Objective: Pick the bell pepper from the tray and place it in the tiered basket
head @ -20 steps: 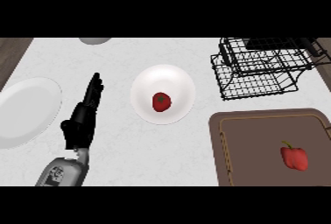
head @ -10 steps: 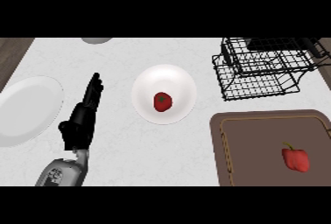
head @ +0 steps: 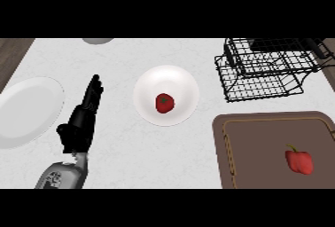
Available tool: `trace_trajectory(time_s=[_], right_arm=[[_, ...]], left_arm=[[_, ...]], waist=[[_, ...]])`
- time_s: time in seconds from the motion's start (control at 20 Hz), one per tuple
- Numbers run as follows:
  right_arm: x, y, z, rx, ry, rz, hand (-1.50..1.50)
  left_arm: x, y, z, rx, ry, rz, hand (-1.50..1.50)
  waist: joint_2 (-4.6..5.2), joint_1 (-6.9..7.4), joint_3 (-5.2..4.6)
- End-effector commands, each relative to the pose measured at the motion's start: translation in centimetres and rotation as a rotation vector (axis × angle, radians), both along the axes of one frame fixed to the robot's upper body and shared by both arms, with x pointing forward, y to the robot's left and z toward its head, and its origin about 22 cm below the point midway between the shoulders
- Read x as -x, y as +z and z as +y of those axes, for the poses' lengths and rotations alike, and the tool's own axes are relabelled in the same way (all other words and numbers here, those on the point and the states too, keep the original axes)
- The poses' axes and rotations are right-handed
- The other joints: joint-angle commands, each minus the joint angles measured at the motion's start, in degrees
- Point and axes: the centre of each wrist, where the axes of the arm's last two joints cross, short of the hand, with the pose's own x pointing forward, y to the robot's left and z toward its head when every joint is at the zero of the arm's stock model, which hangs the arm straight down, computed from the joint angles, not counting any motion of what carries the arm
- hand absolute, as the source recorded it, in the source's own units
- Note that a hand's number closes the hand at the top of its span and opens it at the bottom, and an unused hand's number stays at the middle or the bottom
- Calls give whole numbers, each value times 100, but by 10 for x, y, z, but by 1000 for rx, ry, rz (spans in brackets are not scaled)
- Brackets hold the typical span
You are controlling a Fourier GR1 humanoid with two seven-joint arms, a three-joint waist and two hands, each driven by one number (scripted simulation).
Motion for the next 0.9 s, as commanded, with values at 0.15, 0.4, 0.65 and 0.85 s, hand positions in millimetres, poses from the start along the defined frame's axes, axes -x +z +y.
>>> trace_trajectory(time_s=[0.15,0.4,0.65,0.85], right_arm=[[-13,-11,14,54,138,-21,-150],[-19,-12,18,44,74,-47,-150],[-35,-52,-10,21,-13,-25,-150],[-37,-57,-11,33,7,12,-150]], left_arm=[[-4,2,1,-2,-10,-7,0],[8,-3,-8,-4,8,-15,0],[15,7,-15,1,-21,-3,0],[0,-16,4,-20,9,-20,0]], waist=[[5,32,-4],[1,27,-5],[5,70,-1],[11,29,-5]])
